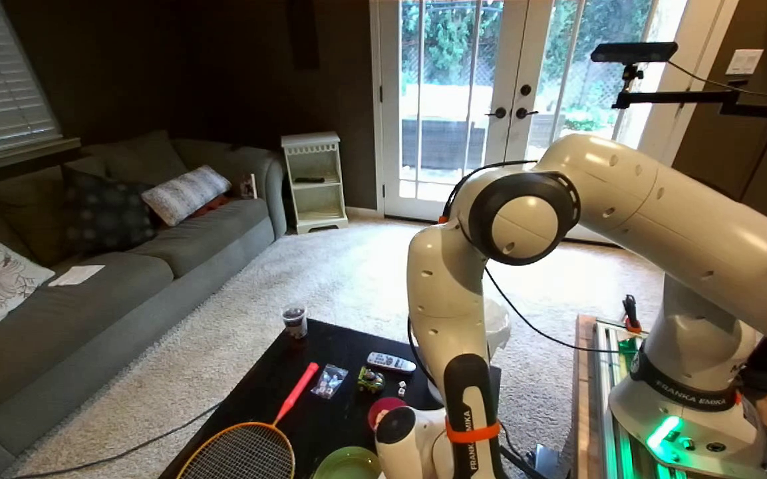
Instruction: Rotate the orange object on the table.
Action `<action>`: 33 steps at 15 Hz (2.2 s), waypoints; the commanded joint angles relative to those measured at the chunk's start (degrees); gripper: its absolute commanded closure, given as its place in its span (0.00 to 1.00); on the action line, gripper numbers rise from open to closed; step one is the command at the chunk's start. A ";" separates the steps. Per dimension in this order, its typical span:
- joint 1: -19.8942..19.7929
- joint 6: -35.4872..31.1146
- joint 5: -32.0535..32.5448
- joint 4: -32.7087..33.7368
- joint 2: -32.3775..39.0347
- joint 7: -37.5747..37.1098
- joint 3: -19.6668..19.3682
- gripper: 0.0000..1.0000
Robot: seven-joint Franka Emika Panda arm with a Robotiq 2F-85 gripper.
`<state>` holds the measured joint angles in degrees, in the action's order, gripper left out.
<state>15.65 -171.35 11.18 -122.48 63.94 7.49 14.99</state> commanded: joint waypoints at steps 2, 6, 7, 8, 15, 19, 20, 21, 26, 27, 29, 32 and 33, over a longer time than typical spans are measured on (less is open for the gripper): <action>0.67 -5.56 -6.60 0.18 3.03 -7.64 0.25 0.00; 3.32 -11.87 -12.40 -1.02 3.41 -14.89 -0.93 0.00; 3.78 -13.06 -13.97 -1.24 3.55 -16.49 -1.21 0.00; 4.18 -14.15 -15.59 -1.40 3.73 -18.03 -1.41 0.00; 7.67 -18.03 -27.68 -3.68 3.88 -28.54 -2.95 0.00; 8.13 -20.69 -32.25 -4.75 3.49 -32.12 -2.38 0.00; 7.94 -21.46 -33.15 -4.87 3.59 -32.82 -2.08 0.00; 7.67 -22.47 -34.06 -4.96 3.78 -33.58 -1.73 0.00; 5.44 -25.31 -36.83 -5.24 4.53 -36.18 0.04 0.00; 6.41 -23.11 -35.77 -4.70 3.76 -34.64 -1.12 0.00; 6.28 -23.16 -35.79 -4.61 3.80 -34.54 -1.17 0.00; 6.28 -23.16 -35.79 -4.59 3.80 -34.53 -1.19 0.00; 4.61 -23.55 -35.85 -4.19 4.48 -35.02 -0.54 0.00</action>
<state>21.87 -194.70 -23.97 -127.21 67.77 -27.59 13.72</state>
